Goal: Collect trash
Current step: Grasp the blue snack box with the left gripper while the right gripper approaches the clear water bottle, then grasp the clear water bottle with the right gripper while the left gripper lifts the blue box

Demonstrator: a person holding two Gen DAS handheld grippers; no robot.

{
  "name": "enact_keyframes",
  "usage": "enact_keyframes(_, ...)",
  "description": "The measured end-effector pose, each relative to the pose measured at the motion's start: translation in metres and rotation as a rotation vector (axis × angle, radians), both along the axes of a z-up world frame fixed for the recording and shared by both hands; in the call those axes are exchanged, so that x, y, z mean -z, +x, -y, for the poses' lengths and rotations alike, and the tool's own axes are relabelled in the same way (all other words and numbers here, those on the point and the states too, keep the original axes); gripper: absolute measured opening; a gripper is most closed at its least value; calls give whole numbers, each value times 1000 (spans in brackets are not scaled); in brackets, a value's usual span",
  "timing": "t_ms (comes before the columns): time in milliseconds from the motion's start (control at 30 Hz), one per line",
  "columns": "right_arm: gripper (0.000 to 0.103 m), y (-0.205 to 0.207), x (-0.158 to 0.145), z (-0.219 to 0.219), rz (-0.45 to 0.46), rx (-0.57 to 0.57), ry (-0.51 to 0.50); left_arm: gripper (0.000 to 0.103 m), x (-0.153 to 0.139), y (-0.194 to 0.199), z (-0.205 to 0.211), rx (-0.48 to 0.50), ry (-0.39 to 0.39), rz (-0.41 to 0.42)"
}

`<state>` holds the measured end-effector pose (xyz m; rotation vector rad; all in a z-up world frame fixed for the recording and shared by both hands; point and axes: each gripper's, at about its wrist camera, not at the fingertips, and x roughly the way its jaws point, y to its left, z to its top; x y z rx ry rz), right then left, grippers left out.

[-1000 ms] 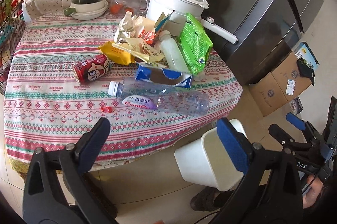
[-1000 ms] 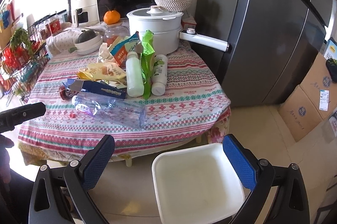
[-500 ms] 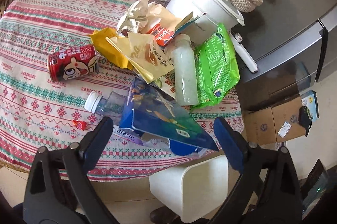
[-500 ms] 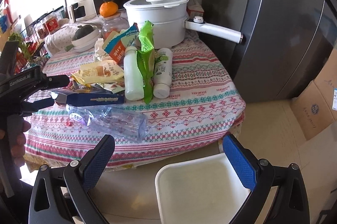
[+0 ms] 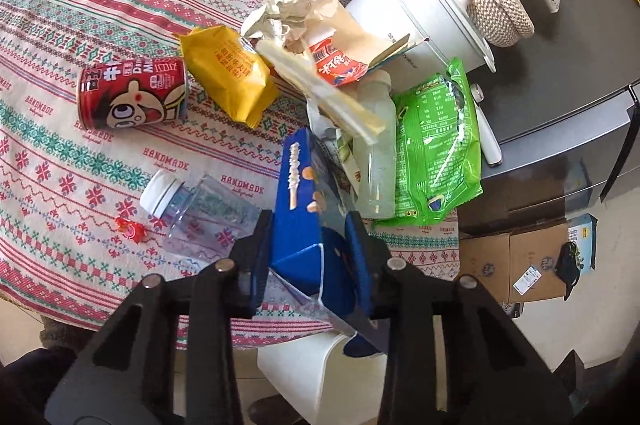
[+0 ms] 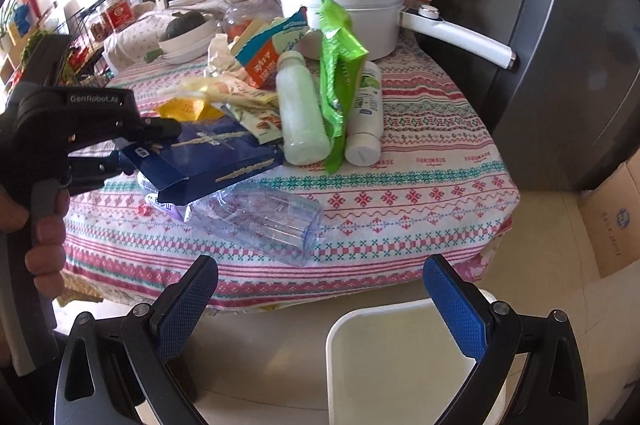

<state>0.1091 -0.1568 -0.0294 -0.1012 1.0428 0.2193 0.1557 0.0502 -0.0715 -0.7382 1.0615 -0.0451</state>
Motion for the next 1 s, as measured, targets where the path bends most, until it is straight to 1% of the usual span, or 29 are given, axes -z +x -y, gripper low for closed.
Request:
enact_keyframes(100,103,0,9,-12,-18,-27,-22,32,-2,1,0,21,6,20)
enact_keyframes(300,103,2,30,-27,-67,-52,-23,28,-10,-4,-4,58,22,63)
enact_keyframes(400,103,3,42,-40,-63,-82,-64,27,-18,-10,-6,76,43,96)
enact_keyframes(533,102,2,53,-62,-17,-164,-164,27,-33,-20,-9,101,59,148)
enact_keyframes(600,102,2,53,-69,4,-201,-189,26,-41,-27,-15,110,61,172)
enact_keyframes(767,102,1,44,-84,57,-336,-221,26,-59,-45,-40,102,60,236)
enact_keyframes(900,102,11,42,-95,67,-431,-229,26,-71,-62,-61,90,112,290)
enact_keyframes(1000,102,22,51,-108,50,-490,-258,26,-77,-71,-77,83,129,319)
